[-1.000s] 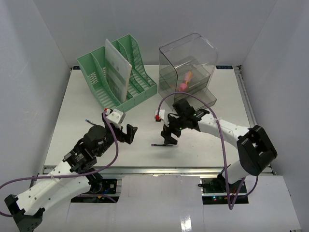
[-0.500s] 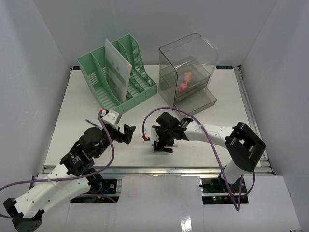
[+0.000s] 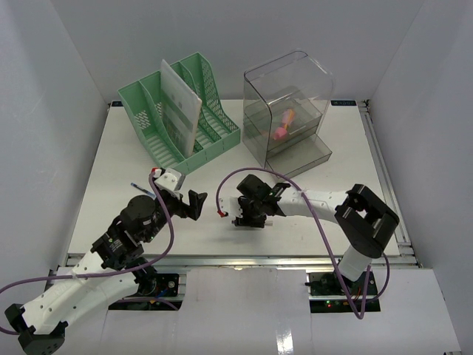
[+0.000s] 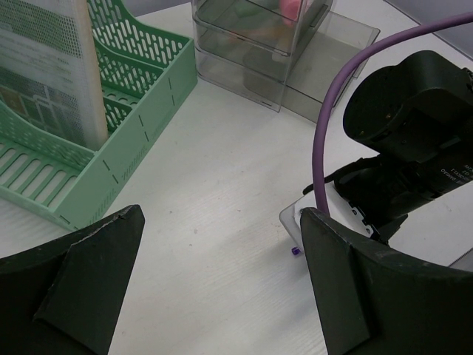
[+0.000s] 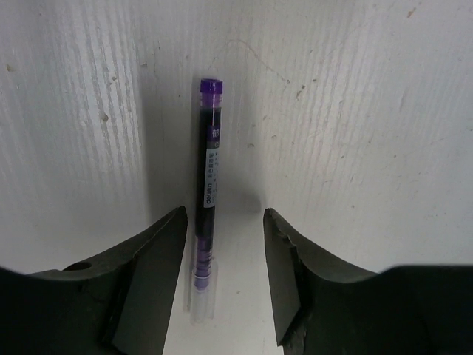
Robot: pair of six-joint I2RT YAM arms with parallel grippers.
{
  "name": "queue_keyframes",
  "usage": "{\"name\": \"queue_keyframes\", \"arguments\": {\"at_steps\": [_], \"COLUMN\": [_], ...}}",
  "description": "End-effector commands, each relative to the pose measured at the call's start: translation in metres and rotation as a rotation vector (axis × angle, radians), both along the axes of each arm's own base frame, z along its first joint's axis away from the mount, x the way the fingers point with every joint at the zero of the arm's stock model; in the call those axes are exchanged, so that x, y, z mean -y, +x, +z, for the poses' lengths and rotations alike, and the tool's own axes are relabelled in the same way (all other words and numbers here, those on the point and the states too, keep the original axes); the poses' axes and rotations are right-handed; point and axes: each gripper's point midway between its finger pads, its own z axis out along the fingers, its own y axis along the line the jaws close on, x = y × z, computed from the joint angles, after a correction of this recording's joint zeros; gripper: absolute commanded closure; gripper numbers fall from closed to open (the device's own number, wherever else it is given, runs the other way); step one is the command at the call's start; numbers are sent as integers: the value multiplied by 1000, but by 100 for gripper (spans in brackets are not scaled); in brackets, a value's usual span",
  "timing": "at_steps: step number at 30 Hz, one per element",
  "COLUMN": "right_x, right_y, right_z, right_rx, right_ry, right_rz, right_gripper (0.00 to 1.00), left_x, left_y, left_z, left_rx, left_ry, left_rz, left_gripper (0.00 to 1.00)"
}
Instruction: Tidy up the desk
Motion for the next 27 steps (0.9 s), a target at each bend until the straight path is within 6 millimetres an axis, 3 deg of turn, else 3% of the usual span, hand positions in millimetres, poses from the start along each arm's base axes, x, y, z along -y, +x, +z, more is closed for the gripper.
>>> {"name": "queue_keyframes", "arguments": {"at_steps": [1,8,12,17,23,27], "right_x": [6,10,10,21,56,92], "right_y": [2,3,9,24,60,96], "right_z": [-12,-15,-2,29,81,107], "right_rx": [24,25,45,90,228,359], "right_ry": [-40,-60,-43,-12,2,-53], "right_rz": [-4,-1,-4,44,67,28], "right_gripper": [59,84,88,92,92,92], "left_x": [-2,-2,-2,-2,-1,-1], "left_y": [-1,-3,-2,-3,-3,-3], "left_z": [0,2,1,1,1,1], "left_rx": [1,7,5,5,3,3], "left_ry": [1,-5,-3,-3,-4,-6], "left_rz": [0,-3,-4,-6,-9,-12], "left_gripper": [2,2,2,2,2,2]}}
